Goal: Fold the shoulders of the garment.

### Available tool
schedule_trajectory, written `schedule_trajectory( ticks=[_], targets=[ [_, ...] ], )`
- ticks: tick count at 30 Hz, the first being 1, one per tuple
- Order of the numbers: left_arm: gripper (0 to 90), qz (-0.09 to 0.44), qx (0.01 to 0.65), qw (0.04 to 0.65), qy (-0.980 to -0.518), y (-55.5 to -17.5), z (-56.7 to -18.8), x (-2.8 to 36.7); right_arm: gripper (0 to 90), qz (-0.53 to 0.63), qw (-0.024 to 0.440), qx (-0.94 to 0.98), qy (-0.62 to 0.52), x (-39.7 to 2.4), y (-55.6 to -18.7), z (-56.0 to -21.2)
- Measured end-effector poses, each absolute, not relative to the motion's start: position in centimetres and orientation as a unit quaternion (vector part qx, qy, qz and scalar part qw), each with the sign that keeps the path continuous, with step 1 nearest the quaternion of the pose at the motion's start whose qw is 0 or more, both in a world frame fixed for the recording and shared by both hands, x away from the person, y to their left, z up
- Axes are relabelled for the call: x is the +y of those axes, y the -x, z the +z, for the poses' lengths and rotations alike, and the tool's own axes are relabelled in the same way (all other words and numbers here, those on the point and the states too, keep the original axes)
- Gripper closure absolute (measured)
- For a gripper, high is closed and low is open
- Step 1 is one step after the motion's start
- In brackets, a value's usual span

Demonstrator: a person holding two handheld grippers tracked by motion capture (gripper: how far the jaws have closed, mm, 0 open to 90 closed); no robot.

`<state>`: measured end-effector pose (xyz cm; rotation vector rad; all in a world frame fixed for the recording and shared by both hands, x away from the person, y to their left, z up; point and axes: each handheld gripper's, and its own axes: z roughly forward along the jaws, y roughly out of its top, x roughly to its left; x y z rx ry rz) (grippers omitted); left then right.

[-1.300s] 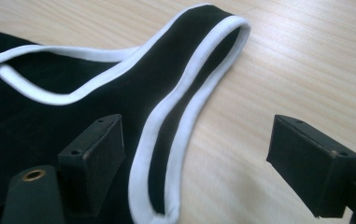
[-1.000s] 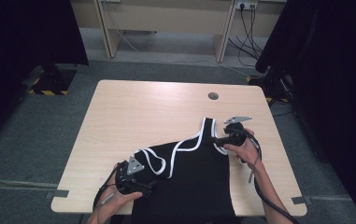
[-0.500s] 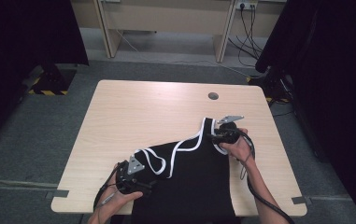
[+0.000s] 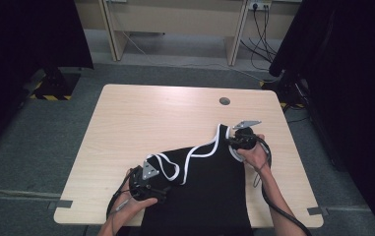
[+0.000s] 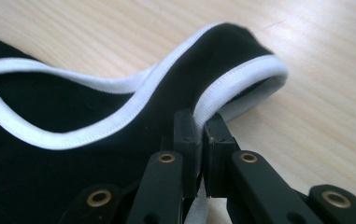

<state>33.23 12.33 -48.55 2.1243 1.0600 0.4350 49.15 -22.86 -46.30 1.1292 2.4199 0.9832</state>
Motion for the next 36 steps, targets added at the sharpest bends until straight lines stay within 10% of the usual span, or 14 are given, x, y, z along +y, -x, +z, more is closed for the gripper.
schedule_trajectory(
  ticks=[22,36],
  targets=[
    [0.0,0.167,0.408,0.357,-0.823,-33.7,-48.5,12.0,85.4,0.416,0.195,0.827,-0.324,-22.2,-40.5,-43.5],
    [0.0,0.167,0.408,0.357,-0.823,-33.7,-48.6,12.0,56.8,0.423,0.168,0.817,-0.354,-23.3,-39.0,-42.4]
  ],
)
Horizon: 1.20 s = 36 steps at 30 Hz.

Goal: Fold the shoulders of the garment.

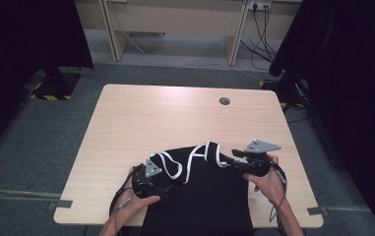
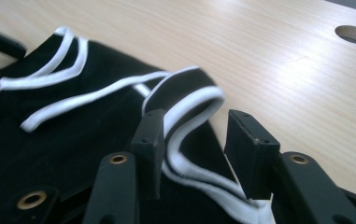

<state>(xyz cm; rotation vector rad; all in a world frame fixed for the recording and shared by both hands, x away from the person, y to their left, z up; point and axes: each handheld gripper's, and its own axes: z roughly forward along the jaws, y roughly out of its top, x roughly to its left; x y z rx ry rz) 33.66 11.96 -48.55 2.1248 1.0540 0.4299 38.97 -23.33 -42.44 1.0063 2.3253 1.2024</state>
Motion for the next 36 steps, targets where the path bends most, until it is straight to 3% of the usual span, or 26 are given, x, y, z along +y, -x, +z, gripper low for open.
schedule_trajectory(
  ticks=[12,13,16,20,29,33,36],
  targets=[
    [0.0,0.167,0.408,0.358,-0.823,-33.7,-48.6,12.0,40.7,0.392,0.070,0.815,-0.420,-20.5,-45.9,-44.4],
    [0.0,0.167,0.408,0.357,-0.823,-33.7,-48.6,12.0,45.2,0.386,0.058,0.817,-0.425,-20.3,-46.3,-44.7],
    [0.0,0.167,0.408,0.357,-0.823,-33.6,-48.6,12.0,71.2,0.392,0.048,0.832,-0.389,-20.0,-46.5,-45.1],
    [0.0,0.167,0.408,0.357,-0.823,-33.6,-48.6,12.0,81.8,0.418,0.070,0.839,-0.341,-20.4,-44.2,-43.5],
    [0.0,0.167,0.408,0.357,-0.823,-33.6,-48.6,12.0,78.1,0.439,0.076,0.846,-0.294,-20.9,-39.2,-42.0],
    [0.0,0.167,0.408,0.358,-0.823,-33.6,-48.6,12.0,65.6,0.429,0.073,0.861,-0.264,-21.0,-36.4,-42.3],
    [0.0,0.167,0.408,0.358,-0.823,-33.6,-48.6,12.0,61.7,0.424,0.074,0.864,-0.262,-21.4,-35.6,-42.4]
  ],
)
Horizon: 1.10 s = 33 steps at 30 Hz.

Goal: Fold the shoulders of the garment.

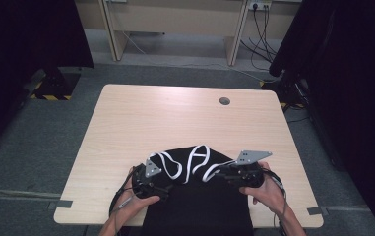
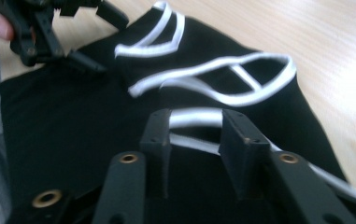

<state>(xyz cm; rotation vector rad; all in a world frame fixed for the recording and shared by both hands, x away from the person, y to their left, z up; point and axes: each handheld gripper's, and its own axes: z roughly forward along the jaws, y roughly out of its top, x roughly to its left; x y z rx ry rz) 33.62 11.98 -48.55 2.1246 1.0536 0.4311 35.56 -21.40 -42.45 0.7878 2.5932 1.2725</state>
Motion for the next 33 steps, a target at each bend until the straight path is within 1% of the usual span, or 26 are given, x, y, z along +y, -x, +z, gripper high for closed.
schedule_trajectory(
  ticks=[3,6,7,11,14,16,17,20,29,33],
  targets=[
    [0.0,0.167,0.408,0.357,-0.823,-33.6,-48.6,12.0,59.8,0.421,0.083,0.855,-0.290,-22.8,-35.5,-42.8],
    [0.0,0.167,0.408,0.357,-0.823,-33.6,-48.6,12.0,59.4,0.413,0.090,0.854,-0.305,-23.4,-36.0,-43.2],
    [0.0,0.167,0.408,0.357,-0.823,-33.6,-48.6,12.0,58.4,0.400,0.101,0.851,-0.324,-23.8,-36.5,-44.0],
    [0.0,0.166,0.408,0.357,-0.823,-33.6,-48.5,12.0,56.6,0.388,0.099,0.850,-0.343,-24.2,-36.7,-45.3],
    [0.0,0.166,0.408,0.357,-0.823,-33.6,-48.5,12.0,52.0,0.352,0.114,0.859,-0.355,-24.3,-36.3,-46.5],
    [0.0,0.166,0.408,0.357,-0.824,-33.6,-48.5,12.0,50.5,0.345,0.134,0.859,-0.353,-24.4,-36.2,-46.9],
    [0.0,0.166,0.408,0.357,-0.824,-33.6,-48.5,12.0,50.5,0.345,0.134,0.859,-0.353,-24.4,-36.2,-46.9],
    [0.0,0.166,0.408,0.357,-0.823,-33.6,-48.5,12.0,43.0,0.343,0.153,0.852,-0.365,-24.3,-35.9,-47.1],
    [0.0,0.166,0.409,0.357,-0.823,-34.2,-48.5,11.9,43.0,0.350,0.156,0.846,-0.370,-24.6,-36.9,-47.3],
    [0.0,0.168,0.412,0.357,-0.821,-35.1,-48.5,11.7,42.3,0.349,0.154,0.844,-0.378,-24.9,-38.2,-47.3]
  ],
)
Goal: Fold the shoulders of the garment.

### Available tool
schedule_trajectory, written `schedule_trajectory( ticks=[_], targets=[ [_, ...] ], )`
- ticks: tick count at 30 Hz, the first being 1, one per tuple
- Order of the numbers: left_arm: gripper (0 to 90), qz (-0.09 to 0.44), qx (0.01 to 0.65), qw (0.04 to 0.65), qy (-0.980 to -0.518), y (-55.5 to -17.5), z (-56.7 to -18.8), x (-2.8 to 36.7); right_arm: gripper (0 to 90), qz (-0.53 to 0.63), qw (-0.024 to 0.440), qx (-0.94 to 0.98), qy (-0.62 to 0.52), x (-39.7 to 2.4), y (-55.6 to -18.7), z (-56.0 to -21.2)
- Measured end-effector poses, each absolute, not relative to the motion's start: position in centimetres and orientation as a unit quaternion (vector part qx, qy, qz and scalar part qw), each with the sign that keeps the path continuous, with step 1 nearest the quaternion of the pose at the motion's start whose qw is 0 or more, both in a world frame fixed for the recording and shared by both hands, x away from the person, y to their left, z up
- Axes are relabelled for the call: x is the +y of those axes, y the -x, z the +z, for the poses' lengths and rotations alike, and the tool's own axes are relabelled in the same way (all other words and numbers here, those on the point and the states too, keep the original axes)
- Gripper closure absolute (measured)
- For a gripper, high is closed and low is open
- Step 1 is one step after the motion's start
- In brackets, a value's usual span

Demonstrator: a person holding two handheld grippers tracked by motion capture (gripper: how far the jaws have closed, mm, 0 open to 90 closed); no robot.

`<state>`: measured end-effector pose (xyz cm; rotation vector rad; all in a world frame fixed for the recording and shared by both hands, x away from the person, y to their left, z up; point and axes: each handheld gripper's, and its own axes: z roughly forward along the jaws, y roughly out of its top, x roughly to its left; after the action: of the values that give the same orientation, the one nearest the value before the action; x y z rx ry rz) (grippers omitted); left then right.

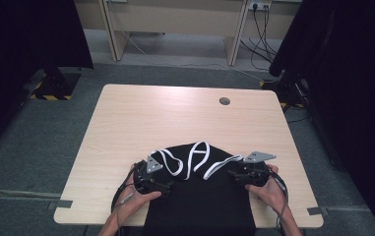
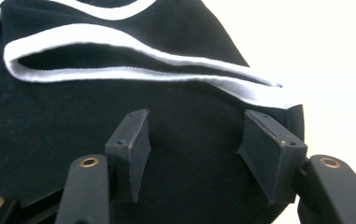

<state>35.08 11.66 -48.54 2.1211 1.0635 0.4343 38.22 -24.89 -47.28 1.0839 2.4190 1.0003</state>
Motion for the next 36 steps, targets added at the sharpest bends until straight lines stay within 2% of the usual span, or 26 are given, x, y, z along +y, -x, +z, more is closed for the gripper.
schedule_trajectory(
  ticks=[8,25,30,32,36],
  targets=[
    [0.0,0.167,0.411,0.357,-0.822,-36.3,-48.5,11.4,41.0,0.360,0.162,0.833,-0.387,-25.2,-40.3,-47.5],
    [0.0,0.168,0.410,0.358,-0.822,-37.9,-48.5,10.9,39.1,0.360,0.172,0.825,-0.401,-26.0,-41.9,-47.6],
    [0.0,0.168,0.410,0.358,-0.822,-37.9,-48.5,10.9,32.0,0.363,0.166,0.826,-0.398,-25.9,-41.9,-47.7],
    [0.0,0.168,0.410,0.358,-0.822,-37.9,-48.5,10.9,25.4,0.364,0.159,0.829,-0.395,-25.6,-41.8,-47.7],
    [0.0,0.168,0.410,0.358,-0.822,-37.9,-48.5,10.9,22.9,0.371,0.150,0.828,-0.393,-25.2,-41.5,-47.7]
  ],
)
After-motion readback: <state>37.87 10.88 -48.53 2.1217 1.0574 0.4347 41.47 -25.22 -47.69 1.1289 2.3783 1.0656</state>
